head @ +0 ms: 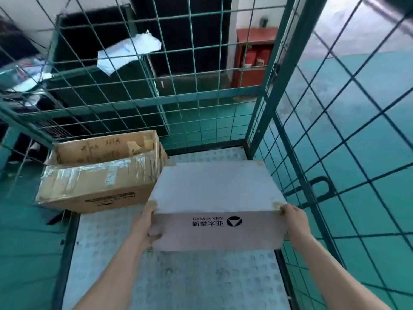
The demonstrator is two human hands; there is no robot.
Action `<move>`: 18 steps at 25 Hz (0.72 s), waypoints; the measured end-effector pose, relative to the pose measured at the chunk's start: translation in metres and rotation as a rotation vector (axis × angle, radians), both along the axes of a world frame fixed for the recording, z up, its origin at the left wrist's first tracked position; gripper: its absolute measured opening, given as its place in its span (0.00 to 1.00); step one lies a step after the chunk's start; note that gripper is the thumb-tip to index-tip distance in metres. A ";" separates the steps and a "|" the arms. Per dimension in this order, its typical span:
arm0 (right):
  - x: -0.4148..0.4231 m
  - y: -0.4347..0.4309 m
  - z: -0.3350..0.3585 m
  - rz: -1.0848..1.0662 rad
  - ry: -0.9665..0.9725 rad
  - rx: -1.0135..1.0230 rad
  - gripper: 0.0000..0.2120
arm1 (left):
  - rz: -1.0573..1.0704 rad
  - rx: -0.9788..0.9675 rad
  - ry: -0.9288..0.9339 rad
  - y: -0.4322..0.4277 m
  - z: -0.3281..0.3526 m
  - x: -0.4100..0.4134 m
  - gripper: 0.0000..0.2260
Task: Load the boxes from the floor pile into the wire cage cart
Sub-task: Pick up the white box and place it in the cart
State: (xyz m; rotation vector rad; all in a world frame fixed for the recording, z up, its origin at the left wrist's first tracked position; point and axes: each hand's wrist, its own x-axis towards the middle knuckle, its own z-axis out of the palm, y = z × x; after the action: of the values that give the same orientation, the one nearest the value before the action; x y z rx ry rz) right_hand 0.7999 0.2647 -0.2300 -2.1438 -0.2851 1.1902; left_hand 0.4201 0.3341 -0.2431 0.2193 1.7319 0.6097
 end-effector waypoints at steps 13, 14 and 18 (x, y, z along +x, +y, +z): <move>0.003 0.089 -0.181 -0.070 0.084 0.089 0.15 | 0.090 0.121 0.011 0.090 -0.192 0.017 0.09; 0.002 0.093 -0.194 -0.073 0.095 0.101 0.15 | 0.072 0.135 0.018 0.091 -0.206 0.014 0.08; 0.001 0.109 -0.250 -0.033 0.089 0.143 0.17 | 0.064 0.134 0.004 0.097 -0.263 -0.007 0.11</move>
State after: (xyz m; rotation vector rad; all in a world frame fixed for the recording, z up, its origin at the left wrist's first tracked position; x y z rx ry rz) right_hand 0.8007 0.3734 -0.4796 -1.9600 -0.2860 1.2059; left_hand 0.4132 0.4311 -0.5062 0.2596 1.7087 0.7744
